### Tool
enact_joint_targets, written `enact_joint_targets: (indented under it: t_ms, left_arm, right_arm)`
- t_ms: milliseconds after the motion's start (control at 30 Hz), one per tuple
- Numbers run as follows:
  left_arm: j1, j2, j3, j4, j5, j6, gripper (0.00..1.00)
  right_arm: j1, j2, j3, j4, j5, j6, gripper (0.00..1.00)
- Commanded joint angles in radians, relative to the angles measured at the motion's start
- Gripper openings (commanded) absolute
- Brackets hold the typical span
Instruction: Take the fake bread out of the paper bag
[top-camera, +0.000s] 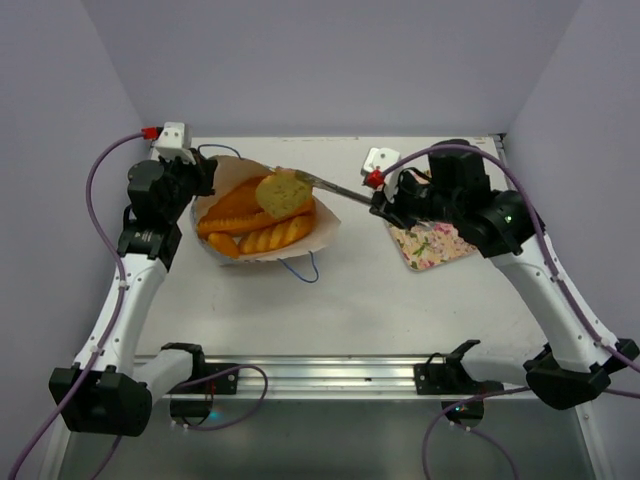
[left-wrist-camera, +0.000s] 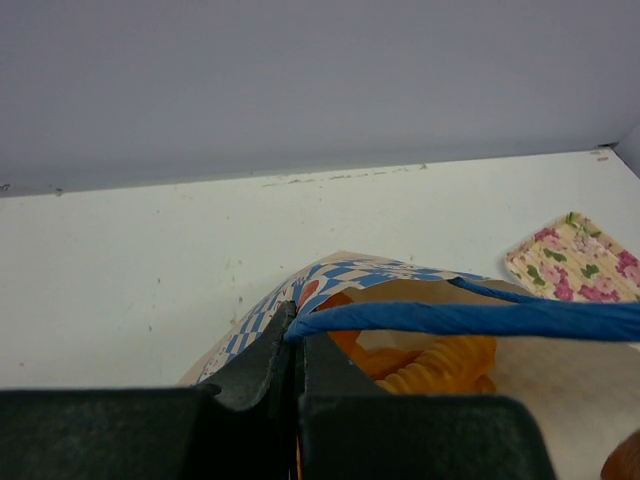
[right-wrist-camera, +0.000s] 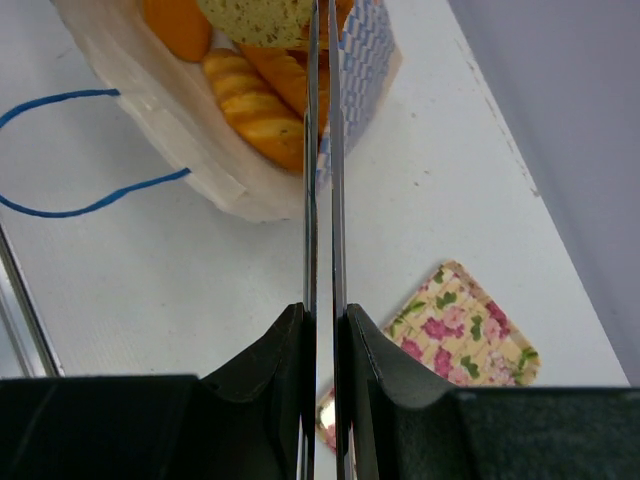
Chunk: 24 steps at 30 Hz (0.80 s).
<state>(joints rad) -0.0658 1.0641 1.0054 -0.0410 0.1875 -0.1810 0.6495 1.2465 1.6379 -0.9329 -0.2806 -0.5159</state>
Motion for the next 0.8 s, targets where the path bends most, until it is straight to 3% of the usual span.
enact_joint_targets:
  t_ms: [0, 367, 500, 767]
  left_arm:
    - [0.006, -0.003, 0.038, 0.043, -0.017, -0.009, 0.00]
    - [0.006, -0.036, -0.044, 0.064, 0.006, 0.002, 0.00]
    - [0.006, -0.046, -0.060, 0.070, 0.036, 0.008, 0.00]
    - [0.004, -0.101, -0.116, 0.098, 0.053, 0.029, 0.00]
  right_arm:
    - [-0.103, -0.068, 0.037, 0.023, -0.038, 0.008, 0.00]
    - [-0.395, -0.085, 0.031, 0.071, -0.084, 0.111, 0.00]
    - [-0.572, -0.032, -0.018, 0.109, -0.149, 0.155, 0.00]
    - [-0.774, 0.103, -0.176, 0.233, -0.204, 0.212, 0.00]
